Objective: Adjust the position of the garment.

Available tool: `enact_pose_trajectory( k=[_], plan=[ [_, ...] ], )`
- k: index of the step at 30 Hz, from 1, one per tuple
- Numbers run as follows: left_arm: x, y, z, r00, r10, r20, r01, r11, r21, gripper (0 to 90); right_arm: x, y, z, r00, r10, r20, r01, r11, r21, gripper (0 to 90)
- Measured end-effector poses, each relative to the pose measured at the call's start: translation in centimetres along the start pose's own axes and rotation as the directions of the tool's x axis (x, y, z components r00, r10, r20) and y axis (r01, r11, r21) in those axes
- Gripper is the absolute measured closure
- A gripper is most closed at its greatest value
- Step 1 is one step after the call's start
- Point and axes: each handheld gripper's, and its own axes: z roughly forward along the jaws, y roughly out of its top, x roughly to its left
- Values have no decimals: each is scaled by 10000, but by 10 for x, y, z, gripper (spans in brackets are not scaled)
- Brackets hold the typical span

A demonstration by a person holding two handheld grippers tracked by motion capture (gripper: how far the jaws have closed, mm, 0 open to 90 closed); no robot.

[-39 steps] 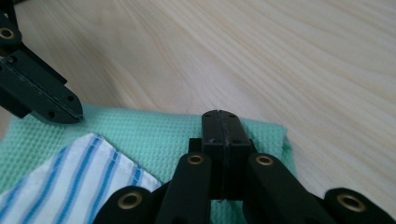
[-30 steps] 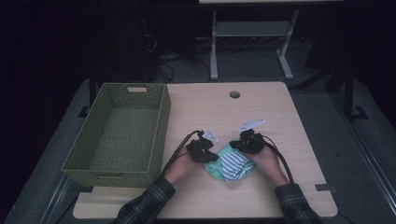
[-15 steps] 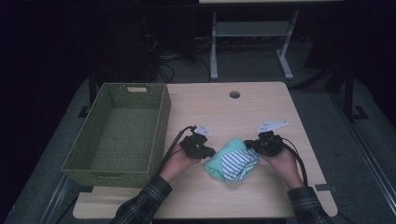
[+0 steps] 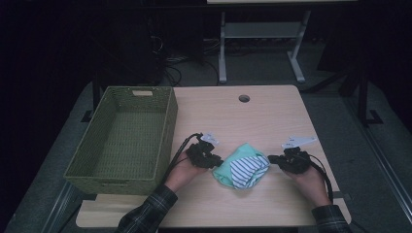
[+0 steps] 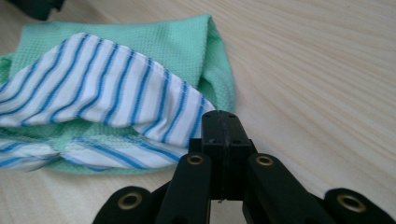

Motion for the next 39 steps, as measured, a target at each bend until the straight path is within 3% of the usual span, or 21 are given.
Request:
enact_pose_trajectory(
  k=[5, 6, 8, 17, 24, 28, 31, 38, 39],
  plan=[
    [-14, -11, -5, 9996, 28, 289, -32, 9999, 112, 783, -3, 0, 5, 10000, -10, -30, 10, 9999, 127, 898],
    [-15, -14, -6, 9993, 209, 312, -218, 9994, 287, 793, -3, 0, 6, 10000, -7, -26, 7, 9999, 127, 898],
    [-21, -19, -4, 9990, 90, 449, -106, 9994, 343, 814, -3, 1, 8, 10000, -42, -10, 42, 9999, 123, 898],
    [-30, -25, 7, 9976, 301, 618, -354, 9956, 864, 871, -10, 10, 17, 10000, -74, -1, 74, 9999, -70, 899],
    [-18, -21, 9, 9993, 316, 210, -334, 9951, 930, 881, -7, 9, 21, 9999, -88, -140, 91, 9997, 244, 898],
    [-13, -16, 11, 9999, 153, 35, -156, 9968, 787, 882, -5, 5, 18, 9995, -135, -280, 145, 9994, 329, 898],
    [-7, -10, 13, 9995, 318, -80, -309, 9953, 918, 886, -1, 1, 14, 9988, -230, -436, 243, 9992, 308, 898],
    [7, 3, 20, 9994, 74, -337, -49, 9973, 739, 889, 8, -11, 5, 9966, -388, -730, 418, 9983, 410, 898],
    [9, 4, 20, 9992, 193, -359, -164, 9966, 807, 888, 9, -13, 4, 9961, -437, -773, 471, 9980, 429, 898]
  ],
)
